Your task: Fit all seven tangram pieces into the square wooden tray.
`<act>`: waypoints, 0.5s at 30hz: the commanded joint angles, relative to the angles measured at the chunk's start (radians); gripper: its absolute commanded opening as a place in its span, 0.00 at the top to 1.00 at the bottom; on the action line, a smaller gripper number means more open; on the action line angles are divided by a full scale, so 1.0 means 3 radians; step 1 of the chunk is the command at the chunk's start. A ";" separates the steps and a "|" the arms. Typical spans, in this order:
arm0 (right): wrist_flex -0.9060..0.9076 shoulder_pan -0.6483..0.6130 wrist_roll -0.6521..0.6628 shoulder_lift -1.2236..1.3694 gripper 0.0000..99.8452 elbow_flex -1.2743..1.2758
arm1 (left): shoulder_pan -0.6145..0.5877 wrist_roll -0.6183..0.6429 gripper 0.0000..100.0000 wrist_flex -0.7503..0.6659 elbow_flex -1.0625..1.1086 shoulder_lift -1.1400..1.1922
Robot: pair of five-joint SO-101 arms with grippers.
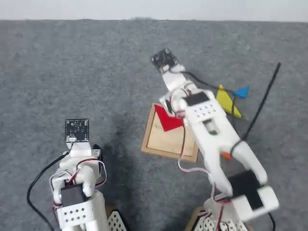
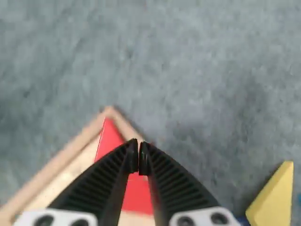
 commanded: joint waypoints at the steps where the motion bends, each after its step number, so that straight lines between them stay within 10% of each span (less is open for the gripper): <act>1: 0.0238 -0.0038 -0.0107 0.0519 0.99 -0.0823 | -0.0010 -0.0036 0.88 0.0020 -0.0028 0.0005; 15: 0.0304 -0.0176 -0.0097 0.0765 0.99 -0.0322 | -0.0010 -0.0036 0.88 0.0020 -0.0028 0.0005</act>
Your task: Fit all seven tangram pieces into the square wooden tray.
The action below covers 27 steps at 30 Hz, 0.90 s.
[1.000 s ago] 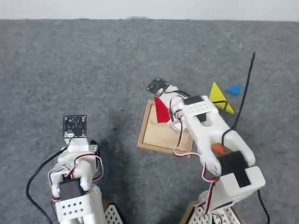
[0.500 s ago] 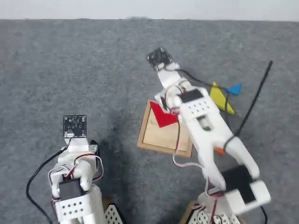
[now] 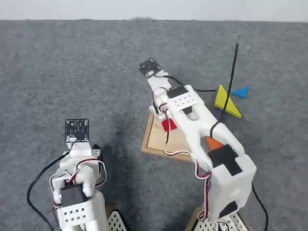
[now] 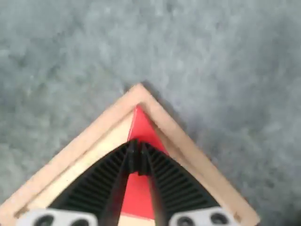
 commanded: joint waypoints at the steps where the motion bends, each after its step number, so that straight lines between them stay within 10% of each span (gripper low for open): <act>1: -0.0069 0.0069 0.0005 -0.0161 0.99 0.0087 | -0.0010 -0.0036 0.88 0.0020 -0.0028 0.0005; 17: -0.0008 0.0330 0.0609 -0.0248 0.99 -0.0051 | -0.0010 -0.0036 0.88 0.0020 -0.0028 0.0005; 27: -0.0171 0.0985 0.0481 -0.2094 0.99 0.1192 | -0.0010 -0.0036 0.88 0.0020 -0.0028 0.0005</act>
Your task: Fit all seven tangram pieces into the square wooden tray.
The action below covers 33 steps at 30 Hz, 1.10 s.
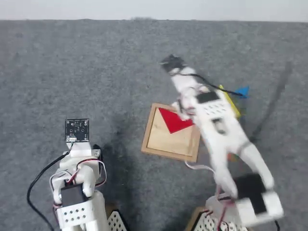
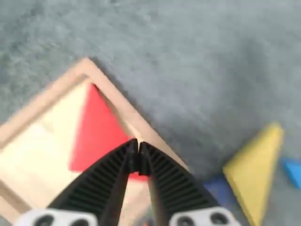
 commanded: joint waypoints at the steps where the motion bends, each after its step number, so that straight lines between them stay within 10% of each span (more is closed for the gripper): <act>1: -0.0064 0.0473 -0.0041 -0.0698 0.99 0.0276 | -0.0010 -0.0036 0.88 0.0020 -0.0028 0.0005; 12: 0.0565 0.0775 0.0199 0.0673 0.77 -0.1192 | -0.0010 -0.0036 0.88 0.0020 -0.0028 0.0005; 33: 0.1220 0.1077 0.0404 0.2652 0.77 -0.2961 | -0.0010 -0.0036 0.88 0.0020 -0.0028 0.0005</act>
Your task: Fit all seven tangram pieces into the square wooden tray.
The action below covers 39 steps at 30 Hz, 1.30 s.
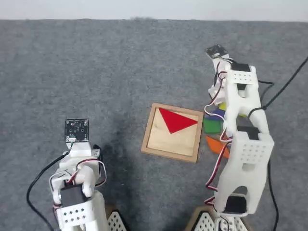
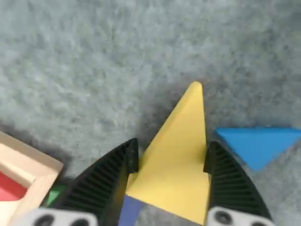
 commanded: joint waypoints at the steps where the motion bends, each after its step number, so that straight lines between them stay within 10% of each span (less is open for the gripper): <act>1: 0.0003 0.0038 0.0056 -0.0018 0.77 -0.0179 | -0.0010 -0.0036 0.88 0.0020 -0.0028 0.0005; 26: 0.0816 0.0279 -0.0046 -0.0197 0.99 -0.0931 | -0.0010 -0.0036 0.88 0.0020 -0.0028 0.0005; 39: 0.1982 -0.0831 -0.1258 -0.1123 0.99 -0.1125 | -0.0010 -0.0036 0.88 0.0020 -0.0028 0.0005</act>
